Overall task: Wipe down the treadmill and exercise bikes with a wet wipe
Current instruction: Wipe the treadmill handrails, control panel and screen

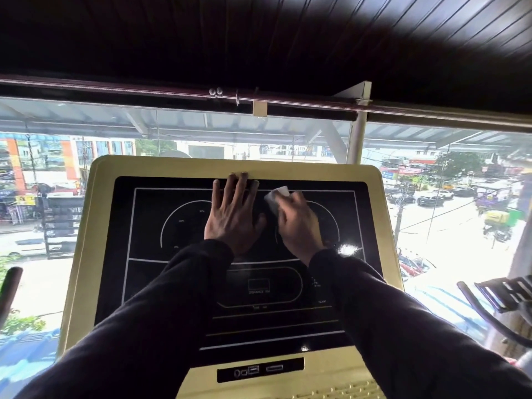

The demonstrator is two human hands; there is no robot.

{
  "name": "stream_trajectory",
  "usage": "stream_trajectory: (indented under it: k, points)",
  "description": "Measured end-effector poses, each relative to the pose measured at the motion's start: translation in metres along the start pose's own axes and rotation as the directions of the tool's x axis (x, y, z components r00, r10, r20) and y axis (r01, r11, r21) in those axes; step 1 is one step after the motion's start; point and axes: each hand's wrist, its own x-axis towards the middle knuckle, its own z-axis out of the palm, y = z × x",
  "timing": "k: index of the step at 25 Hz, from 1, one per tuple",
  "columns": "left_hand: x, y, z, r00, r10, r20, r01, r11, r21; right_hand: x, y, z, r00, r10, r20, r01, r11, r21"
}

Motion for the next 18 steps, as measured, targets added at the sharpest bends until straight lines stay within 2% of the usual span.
stream_trajectory:
  k: [2,3,5,6,7,9,10,11,13,14,15,18]
  points:
    - [0.001,0.0,-0.001,1.0,0.005,-0.006,-0.005,1.0,-0.019,0.004,0.006,-0.003,0.988,-0.134,0.081,0.136,0.991,-0.018]
    - [0.001,-0.001,-0.001,1.0,0.005,-0.004,-0.005,1.0,-0.014,0.012,0.011,-0.005,0.994,-0.092,0.052,0.094,0.995,-0.026]
    - [0.001,-0.001,0.001,1.0,0.001,0.003,-0.001,1.0,0.001,0.027,0.014,-0.006,0.992,0.097,-0.075,-0.097,0.995,0.0]
    - [0.0,-0.001,0.001,1.0,-0.002,0.003,0.002,1.0,0.0,0.03,0.008,-0.003,0.986,0.136,-0.093,-0.135,0.991,0.013]
    - [0.0,0.0,0.0,1.0,-0.004,0.001,0.004,1.0,-0.003,0.031,0.001,0.001,0.992,0.11,-0.053,-0.11,0.994,0.012]
    - [0.0,0.0,-0.001,1.0,-0.009,-0.006,0.009,1.0,-0.009,0.026,-0.004,0.007,0.996,-0.064,0.068,0.065,0.998,-0.004]
    - [0.001,0.001,-0.003,1.0,-0.012,0.001,0.012,1.0,-0.011,0.026,0.001,0.007,0.991,-0.105,0.086,0.106,0.994,-0.008]
    - [0.003,0.003,-0.004,1.0,-0.019,0.013,0.02,1.0,-0.013,0.031,0.007,0.005,0.996,-0.064,0.065,0.064,0.998,-0.006]
    - [0.008,0.01,-0.006,0.998,-0.057,0.028,0.058,0.998,-0.013,0.04,0.011,0.002,0.99,0.127,-0.056,-0.126,0.992,0.034]
    - [0.01,0.014,-0.007,0.997,-0.078,0.022,0.079,0.997,-0.013,0.043,0.007,0.004,0.981,0.179,-0.081,-0.175,0.983,0.051]
    - [0.011,0.017,-0.006,0.996,-0.094,0.011,0.094,0.995,-0.018,0.044,0.001,0.007,0.985,0.165,-0.045,-0.163,0.986,0.045]
    - [0.007,0.02,-0.001,0.996,-0.088,0.011,0.088,0.996,-0.015,0.048,-0.002,0.007,0.99,-0.046,0.131,0.048,0.999,-0.013]
